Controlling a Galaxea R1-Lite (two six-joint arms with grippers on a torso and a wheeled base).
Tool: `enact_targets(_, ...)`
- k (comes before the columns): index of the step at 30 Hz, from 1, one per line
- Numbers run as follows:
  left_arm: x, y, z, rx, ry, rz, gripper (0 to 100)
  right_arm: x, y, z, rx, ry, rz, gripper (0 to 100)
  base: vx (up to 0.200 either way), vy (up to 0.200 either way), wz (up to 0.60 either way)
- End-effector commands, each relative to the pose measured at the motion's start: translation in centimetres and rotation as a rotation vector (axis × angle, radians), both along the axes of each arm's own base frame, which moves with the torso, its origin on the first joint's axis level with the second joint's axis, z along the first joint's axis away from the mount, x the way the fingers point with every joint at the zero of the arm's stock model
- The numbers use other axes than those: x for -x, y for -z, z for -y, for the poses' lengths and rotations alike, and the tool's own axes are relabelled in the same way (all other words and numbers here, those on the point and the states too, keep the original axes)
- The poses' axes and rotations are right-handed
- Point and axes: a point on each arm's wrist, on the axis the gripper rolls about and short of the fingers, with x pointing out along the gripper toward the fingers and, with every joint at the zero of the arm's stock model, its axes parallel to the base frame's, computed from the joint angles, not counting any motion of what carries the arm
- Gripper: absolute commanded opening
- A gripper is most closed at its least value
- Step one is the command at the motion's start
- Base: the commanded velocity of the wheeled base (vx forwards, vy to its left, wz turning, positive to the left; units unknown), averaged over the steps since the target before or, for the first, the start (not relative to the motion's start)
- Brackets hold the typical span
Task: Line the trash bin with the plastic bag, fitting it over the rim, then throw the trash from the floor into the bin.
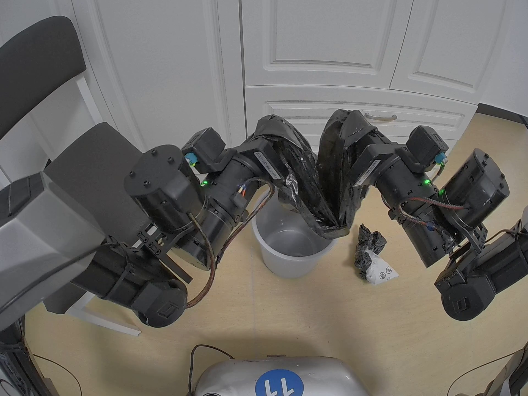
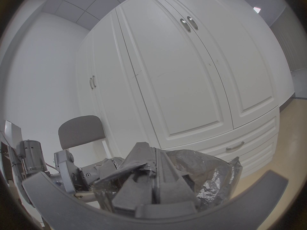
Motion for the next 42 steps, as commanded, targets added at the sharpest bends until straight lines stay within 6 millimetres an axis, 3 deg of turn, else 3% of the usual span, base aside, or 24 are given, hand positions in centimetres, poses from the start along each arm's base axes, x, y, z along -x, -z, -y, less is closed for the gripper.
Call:
enact_targets(1,0.0,0.5,-0.3,-0.011,0.002,-0.018,0,-0.4,0.6,-0.4,0.001,-0.003,-0.006,0,0.0,0.0,0.0)
enact_targets(2,-0.1,0.8,-0.2,-0.017,0.003,-0.023,0,-0.4,0.7,-0.4,0.002,-0.003,-0.007,0,0.0,0.0,0.0)
enact_targets(6,-1.3,6.1,2.3,-0.094,0.033,-0.112,0,-1.1,1.3,-0.4,0.015,0.011,-0.022,0,0.0,0.0,0.0)
enact_targets(11,-2.6,7.9,3.5,-0.095,0.021,-0.119,0,-1.3,1.4,-0.1,0.021,0.008,-0.019,0,0.0,0.0,0.0)
enact_targets(20,-2.2,6.3,2.9,-0.072,0.017,-0.094,0,-1.4,1.7,-0.1,0.035,0.008,-0.024,0,0.0,0.0,0.0)
enact_targets(24,-0.3,3.4,1.6,-0.044,0.029,-0.06,0,-0.2,1.0,0.1,0.038,0.0,-0.007,0,0.0,0.0,0.0)
enact_targets(28,1.0,2.1,1.1,-0.033,0.048,-0.043,0,0.0,0.9,0.2,0.05,0.01,0.001,0,0.0,0.0,0.0)
enact_targets(36,1.5,1.9,0.9,-0.033,0.057,-0.041,0,0.5,0.4,0.6,0.072,0.034,0.022,0,0.0,0.0,0.0)
enact_targets(42,2.4,2.3,1.7,-0.045,0.088,-0.053,0,2.0,-0.1,1.8,0.099,0.052,0.038,0,0.0,0.0,0.0)
